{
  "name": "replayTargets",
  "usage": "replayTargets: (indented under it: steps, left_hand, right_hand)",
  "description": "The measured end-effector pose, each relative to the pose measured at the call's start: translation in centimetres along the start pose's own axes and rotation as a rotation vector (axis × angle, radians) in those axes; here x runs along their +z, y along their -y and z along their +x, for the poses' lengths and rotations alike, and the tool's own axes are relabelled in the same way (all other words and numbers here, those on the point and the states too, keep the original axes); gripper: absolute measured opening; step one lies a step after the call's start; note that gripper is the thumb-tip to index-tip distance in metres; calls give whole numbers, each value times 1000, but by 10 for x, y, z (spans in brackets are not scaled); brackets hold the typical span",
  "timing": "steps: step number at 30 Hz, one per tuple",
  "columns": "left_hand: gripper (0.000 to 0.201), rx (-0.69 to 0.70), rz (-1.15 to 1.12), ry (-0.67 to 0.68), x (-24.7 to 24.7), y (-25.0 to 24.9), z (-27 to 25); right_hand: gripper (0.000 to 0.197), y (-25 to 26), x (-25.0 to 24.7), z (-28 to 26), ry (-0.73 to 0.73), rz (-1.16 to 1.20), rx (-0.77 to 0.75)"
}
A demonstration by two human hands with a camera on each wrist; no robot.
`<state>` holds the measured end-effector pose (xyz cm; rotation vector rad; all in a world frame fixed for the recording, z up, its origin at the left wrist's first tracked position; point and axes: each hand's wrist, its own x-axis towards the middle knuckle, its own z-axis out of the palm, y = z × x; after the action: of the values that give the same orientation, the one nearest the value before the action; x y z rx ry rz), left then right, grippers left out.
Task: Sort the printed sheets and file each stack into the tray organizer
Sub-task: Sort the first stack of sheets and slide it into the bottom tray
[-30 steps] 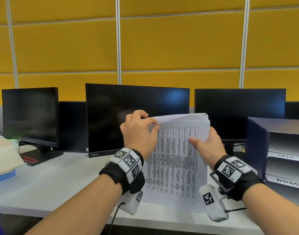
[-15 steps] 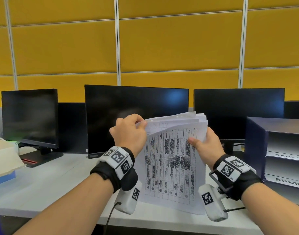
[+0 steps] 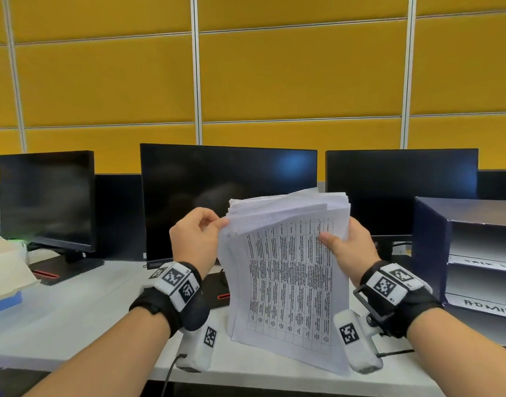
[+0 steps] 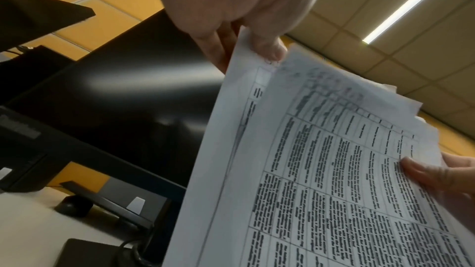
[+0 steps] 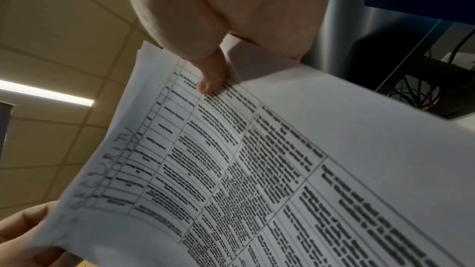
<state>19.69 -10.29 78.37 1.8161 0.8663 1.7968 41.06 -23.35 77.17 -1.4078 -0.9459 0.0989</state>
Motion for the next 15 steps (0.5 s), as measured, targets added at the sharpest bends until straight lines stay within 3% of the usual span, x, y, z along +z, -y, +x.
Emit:
replayTargets:
  steps: [3, 7, 15]
  left_hand:
    - [11, -18, -59, -63, -3, 3, 4]
    - [23, -43, -88, 49, -3, 11, 1]
    - [3, 3, 30, 41, -1, 25, -3]
  right_hand:
    - [36, -1, 0, 1, -5, 2, 3]
    - [34, -3, -1, 0, -8, 22, 7]
    - [35, -6, -2, 2, -7, 16, -4]
